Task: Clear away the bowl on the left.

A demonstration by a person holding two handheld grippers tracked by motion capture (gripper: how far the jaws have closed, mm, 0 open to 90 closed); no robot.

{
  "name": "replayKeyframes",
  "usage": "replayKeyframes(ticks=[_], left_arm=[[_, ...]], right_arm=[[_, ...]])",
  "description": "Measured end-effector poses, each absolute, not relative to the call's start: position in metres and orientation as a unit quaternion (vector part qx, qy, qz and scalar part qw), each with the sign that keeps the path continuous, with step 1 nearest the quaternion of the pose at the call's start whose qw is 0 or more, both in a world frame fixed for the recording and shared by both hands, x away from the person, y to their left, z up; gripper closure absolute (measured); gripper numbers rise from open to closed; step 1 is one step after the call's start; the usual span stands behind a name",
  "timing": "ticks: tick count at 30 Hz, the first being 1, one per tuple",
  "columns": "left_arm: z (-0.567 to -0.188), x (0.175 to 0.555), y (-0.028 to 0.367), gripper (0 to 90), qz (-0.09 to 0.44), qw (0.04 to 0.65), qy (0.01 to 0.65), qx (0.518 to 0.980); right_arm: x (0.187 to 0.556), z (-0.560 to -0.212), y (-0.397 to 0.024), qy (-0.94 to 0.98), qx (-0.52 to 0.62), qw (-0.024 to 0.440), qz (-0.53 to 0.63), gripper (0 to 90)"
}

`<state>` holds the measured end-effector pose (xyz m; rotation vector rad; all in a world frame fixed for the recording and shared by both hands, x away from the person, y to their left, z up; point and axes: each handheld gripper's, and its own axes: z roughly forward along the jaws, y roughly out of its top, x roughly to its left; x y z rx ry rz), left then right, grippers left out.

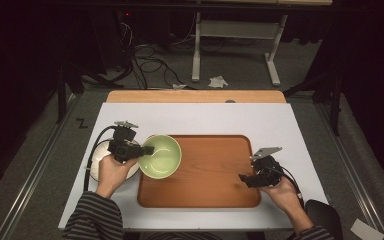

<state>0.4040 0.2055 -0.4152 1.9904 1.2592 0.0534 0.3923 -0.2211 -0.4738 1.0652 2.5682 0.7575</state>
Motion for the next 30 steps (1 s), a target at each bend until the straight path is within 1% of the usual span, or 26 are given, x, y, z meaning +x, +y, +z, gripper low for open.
replayKeyframes(ticks=[10,15,30], left_arm=[[-0.412,0.409,0.188,84.0,0.017,0.38,0.474,0.794],[-0.416,0.414,0.174,84.0,0.008,0.376,0.463,0.803],[-0.426,0.424,0.148,84.0,-0.009,0.362,0.443,0.82]], right_arm=[[0.392,-0.473,-0.222,0.884,0.366,0.13,0.261,34.0],[0.392,-0.474,-0.221,0.884,0.366,0.13,0.26,34.0],[0.392,-0.474,-0.222,0.883,0.367,0.13,0.261,34.0]])
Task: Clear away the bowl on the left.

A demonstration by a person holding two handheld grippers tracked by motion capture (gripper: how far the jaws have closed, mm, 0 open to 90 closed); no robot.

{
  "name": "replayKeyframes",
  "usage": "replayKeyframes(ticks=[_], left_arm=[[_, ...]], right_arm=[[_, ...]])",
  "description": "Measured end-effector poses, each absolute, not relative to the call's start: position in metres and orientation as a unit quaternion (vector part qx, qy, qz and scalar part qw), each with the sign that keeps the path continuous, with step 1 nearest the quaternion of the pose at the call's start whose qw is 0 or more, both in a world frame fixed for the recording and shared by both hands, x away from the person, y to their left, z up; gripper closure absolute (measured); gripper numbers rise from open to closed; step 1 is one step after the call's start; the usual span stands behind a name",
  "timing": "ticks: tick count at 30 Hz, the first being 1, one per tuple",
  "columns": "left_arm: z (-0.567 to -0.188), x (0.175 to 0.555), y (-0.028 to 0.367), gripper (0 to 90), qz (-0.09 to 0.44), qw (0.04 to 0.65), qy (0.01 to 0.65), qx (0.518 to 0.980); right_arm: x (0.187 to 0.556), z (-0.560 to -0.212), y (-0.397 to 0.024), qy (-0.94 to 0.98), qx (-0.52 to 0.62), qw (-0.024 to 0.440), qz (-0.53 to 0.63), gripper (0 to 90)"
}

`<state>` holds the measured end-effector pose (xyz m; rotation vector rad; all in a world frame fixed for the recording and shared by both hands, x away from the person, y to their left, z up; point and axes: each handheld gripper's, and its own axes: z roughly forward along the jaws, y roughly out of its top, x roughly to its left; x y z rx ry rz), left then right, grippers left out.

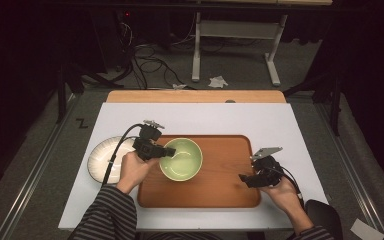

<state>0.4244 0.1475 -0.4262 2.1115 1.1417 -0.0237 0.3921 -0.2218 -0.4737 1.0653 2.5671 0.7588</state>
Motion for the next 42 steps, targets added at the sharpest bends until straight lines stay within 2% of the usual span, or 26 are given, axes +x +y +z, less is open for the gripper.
replayKeyframes(ticks=[11,42], left_arm=[[-0.441,0.431,0.128,84.0,-0.017,0.343,0.434,0.833],[-0.467,0.449,0.109,83.9,-0.027,0.32,0.449,0.834]], right_arm=[[0.392,-0.473,-0.222,0.883,0.366,0.133,0.262,34.0],[0.388,-0.472,-0.225,0.879,0.37,0.136,0.267,34.1]])
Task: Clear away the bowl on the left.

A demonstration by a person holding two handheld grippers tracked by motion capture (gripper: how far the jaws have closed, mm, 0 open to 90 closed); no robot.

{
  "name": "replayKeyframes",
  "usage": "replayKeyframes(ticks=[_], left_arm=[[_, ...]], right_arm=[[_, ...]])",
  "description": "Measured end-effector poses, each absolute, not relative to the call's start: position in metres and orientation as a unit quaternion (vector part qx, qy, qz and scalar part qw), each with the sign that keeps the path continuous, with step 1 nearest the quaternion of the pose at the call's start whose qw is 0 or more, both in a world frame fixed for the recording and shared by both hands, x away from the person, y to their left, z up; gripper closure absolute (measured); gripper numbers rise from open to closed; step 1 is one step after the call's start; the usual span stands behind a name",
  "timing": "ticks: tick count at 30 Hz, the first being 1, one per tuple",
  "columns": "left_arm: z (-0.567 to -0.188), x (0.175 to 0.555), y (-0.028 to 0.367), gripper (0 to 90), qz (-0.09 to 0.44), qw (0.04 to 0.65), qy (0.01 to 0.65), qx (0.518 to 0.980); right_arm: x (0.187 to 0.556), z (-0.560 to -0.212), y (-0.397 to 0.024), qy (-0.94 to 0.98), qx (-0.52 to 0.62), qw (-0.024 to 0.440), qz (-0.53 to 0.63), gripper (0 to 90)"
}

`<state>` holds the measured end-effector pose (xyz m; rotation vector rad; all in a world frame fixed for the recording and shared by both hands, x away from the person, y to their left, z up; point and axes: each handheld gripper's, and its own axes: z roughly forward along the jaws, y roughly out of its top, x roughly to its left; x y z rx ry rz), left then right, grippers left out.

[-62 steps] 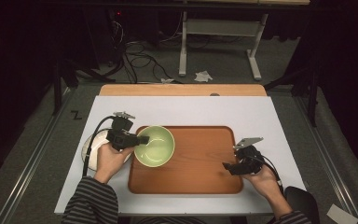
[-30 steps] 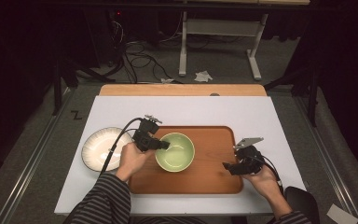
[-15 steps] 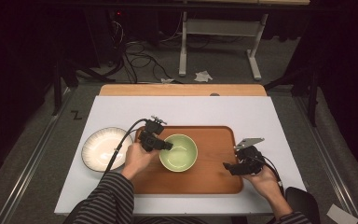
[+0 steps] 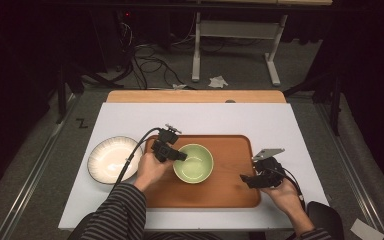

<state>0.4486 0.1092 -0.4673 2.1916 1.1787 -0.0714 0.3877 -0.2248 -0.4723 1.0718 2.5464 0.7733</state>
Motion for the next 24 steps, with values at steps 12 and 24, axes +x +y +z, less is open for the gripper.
replayKeyframes(ticks=[12,24], left_arm=[[-0.4717,0.4513,0.1072,83.8,-0.031,0.318,0.454,0.832],[-0.4758,0.4527,0.1052,83.7,-0.029,0.313,0.457,0.832]], right_arm=[[0.3868,-0.4721,-0.2256,0.879,0.373,0.137,0.265,34.2],[0.3869,-0.472,-0.2257,0.879,0.372,0.136,0.265,34.2]])
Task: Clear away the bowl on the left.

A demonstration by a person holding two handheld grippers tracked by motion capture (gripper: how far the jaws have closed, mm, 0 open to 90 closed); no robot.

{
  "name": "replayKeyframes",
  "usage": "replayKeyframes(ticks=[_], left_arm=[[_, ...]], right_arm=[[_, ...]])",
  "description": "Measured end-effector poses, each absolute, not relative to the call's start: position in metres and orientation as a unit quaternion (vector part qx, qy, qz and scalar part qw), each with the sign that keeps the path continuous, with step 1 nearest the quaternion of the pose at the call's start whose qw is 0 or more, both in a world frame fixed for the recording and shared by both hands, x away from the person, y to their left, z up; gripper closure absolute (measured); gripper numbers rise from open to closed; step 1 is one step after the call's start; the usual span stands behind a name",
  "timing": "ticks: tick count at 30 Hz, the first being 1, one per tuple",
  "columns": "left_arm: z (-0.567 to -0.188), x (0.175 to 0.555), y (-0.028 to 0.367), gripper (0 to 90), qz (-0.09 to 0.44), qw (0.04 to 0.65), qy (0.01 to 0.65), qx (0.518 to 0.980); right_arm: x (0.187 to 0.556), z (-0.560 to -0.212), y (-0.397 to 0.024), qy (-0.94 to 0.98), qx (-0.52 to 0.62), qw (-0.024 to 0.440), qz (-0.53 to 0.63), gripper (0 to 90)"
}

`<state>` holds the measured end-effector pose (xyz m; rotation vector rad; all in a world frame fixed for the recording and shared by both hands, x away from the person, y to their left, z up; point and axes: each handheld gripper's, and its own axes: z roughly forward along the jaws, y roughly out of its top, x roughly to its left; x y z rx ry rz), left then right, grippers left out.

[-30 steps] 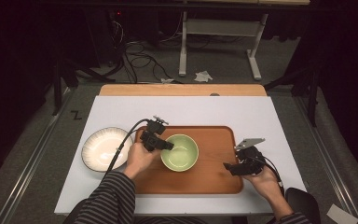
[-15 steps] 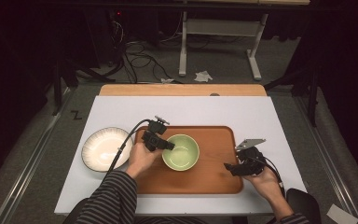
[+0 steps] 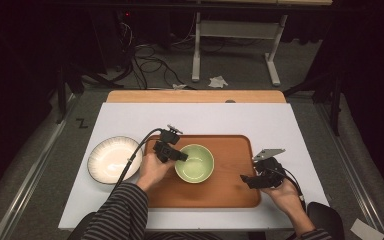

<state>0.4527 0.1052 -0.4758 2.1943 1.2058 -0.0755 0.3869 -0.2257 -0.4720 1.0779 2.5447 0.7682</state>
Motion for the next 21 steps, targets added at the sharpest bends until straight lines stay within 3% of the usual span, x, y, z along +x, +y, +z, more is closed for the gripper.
replayKeyframes(ticks=[21], left_arm=[[-0.4833,0.4548,0.1038,83.5,-0.013,0.302,0.461,0.835]], right_arm=[[0.3861,-0.4716,-0.2247,0.881,0.368,0.138,0.264,34.2]])
